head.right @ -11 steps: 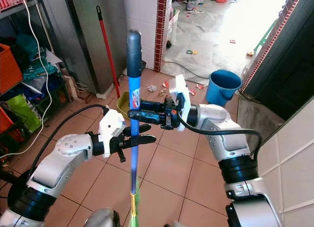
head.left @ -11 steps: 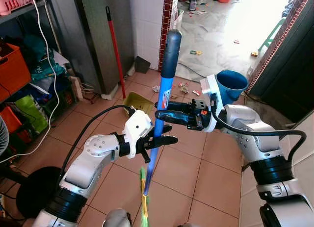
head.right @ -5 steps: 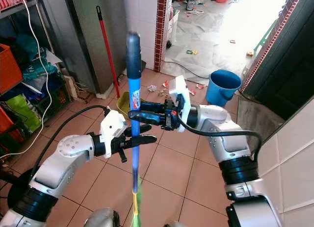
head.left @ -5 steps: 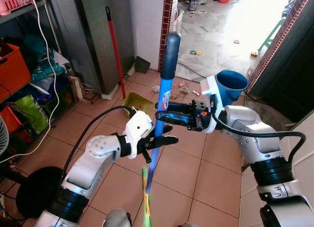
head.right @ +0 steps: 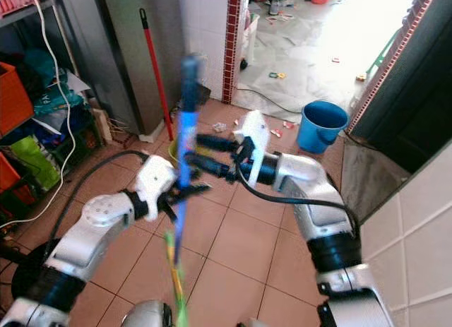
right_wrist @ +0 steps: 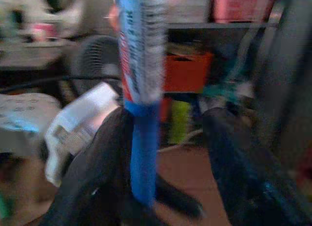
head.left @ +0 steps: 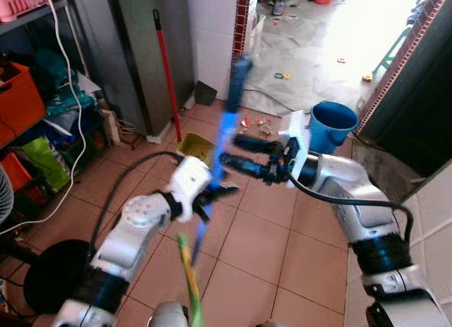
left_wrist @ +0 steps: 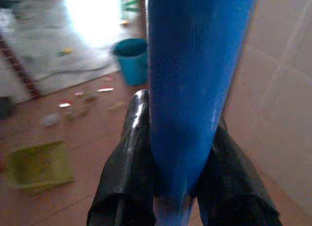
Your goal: Sweep floor
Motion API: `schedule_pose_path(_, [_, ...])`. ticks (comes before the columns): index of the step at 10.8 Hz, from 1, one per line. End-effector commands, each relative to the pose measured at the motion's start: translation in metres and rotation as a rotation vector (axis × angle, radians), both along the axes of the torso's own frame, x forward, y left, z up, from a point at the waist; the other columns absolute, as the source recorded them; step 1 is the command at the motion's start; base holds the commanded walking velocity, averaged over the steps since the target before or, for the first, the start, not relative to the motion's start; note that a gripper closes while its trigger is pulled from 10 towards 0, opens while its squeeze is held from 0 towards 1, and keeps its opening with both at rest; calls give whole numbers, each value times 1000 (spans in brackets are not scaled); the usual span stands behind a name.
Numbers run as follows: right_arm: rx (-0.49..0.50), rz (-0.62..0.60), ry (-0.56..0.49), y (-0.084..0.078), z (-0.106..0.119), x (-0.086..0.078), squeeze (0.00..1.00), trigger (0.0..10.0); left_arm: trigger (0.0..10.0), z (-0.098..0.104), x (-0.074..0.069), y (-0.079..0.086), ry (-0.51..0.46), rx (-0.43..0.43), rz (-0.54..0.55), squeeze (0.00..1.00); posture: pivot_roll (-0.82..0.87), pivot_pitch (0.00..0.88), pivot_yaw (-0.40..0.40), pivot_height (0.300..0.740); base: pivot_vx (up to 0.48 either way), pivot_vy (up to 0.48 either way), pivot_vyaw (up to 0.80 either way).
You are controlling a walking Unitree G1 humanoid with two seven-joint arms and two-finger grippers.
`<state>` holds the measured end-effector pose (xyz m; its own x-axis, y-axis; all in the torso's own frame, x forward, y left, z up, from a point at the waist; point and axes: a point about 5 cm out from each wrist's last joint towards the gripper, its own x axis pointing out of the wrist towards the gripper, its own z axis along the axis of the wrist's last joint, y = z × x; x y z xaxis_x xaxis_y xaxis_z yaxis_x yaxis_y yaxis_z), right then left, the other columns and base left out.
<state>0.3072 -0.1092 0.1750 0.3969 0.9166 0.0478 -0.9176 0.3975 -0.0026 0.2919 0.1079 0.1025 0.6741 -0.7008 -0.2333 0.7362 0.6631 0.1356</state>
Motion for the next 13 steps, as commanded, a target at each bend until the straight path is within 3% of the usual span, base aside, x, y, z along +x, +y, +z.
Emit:
schedule_pose_path(1, [13, -56, -32, -2, 5, 1, 1000, 10000, 0, 19, 13, 3, -126, 3, 57, 0, 37, 0, -26, 740, 0, 0, 0])
schedule_pose_path(2, [28, -138, -6, -5, 0, 2, 1000, 10000, 0, 22, 23, 7, -176, 7, 135, 0, 33, 0, -25, 740, 0, 0, 0])
schedule_pose_path(4, [104, -331, -17, -5, 6, 11, 1000, 10000, 0, 22, 30, 5, -208, 14, 178, 0, 24, 0, -25, 740, 0, 0, 0])
schedule_pose_path(6, [255, -456, -17, 3, 28, 15, 1000, 10000, 0, 15, 32, -12, -204, -8, 163, 0, 19, 0, -26, 740, 0, 0, 0])
schedule_pose_path(8, [275, -400, -7, 16, 30, 3, 1000, 10000, 0, 11, 34, -17, -205, -15, 171, 0, 16, 0, -27, 740, 0, 0, 0])
schedule_pose_path(11, [133, -348, 46, 5, 0, -13, 1000, 10000, 0, 14, 44, -11, -232, -23, 223, 0, 8, 0, -22, 740, 0, 0, 0])
schedule_pose_path(13, [181, -371, 34, 12, 6, -14, 1000, 10000, 0, 11, 43, -15, -224, -30, 204, 0, 5, 0, -16, 740, 0, 0, 0])
